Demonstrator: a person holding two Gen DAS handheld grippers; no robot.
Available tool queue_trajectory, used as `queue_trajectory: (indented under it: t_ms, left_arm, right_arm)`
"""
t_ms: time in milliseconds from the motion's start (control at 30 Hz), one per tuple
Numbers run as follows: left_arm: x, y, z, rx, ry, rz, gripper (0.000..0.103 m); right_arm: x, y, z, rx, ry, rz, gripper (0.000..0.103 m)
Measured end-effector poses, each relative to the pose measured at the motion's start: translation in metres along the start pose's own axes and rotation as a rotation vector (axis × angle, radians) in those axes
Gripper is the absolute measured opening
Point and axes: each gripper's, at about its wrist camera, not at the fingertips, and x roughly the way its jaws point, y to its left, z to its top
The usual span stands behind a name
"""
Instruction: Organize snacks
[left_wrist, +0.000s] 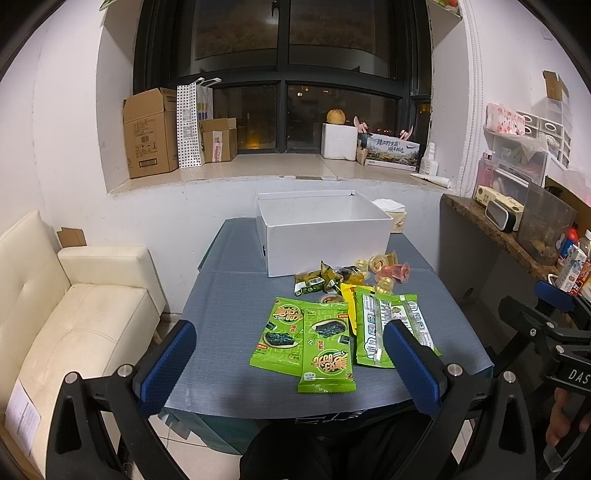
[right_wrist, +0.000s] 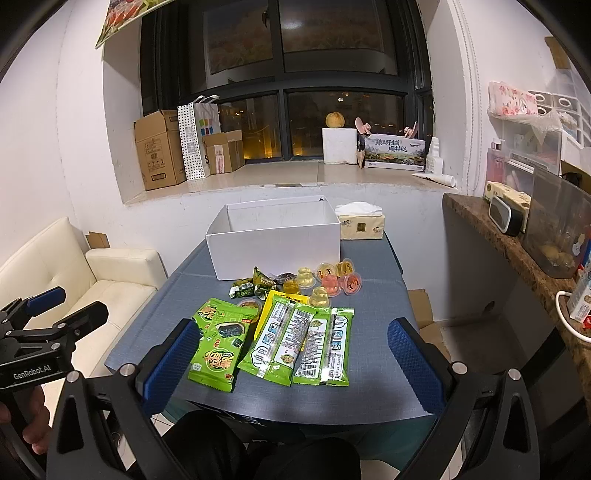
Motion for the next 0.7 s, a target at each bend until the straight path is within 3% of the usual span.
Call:
queue_trajectory:
  t_ms: [700]
  left_arm:
    - [0.0009,-0.0012,0.0009,0.007,0.006,-0.003,0.103]
  right_arm:
    - [-0.0011,0.0008,0.0010,-0.001,0.002,-0.003,0.103]
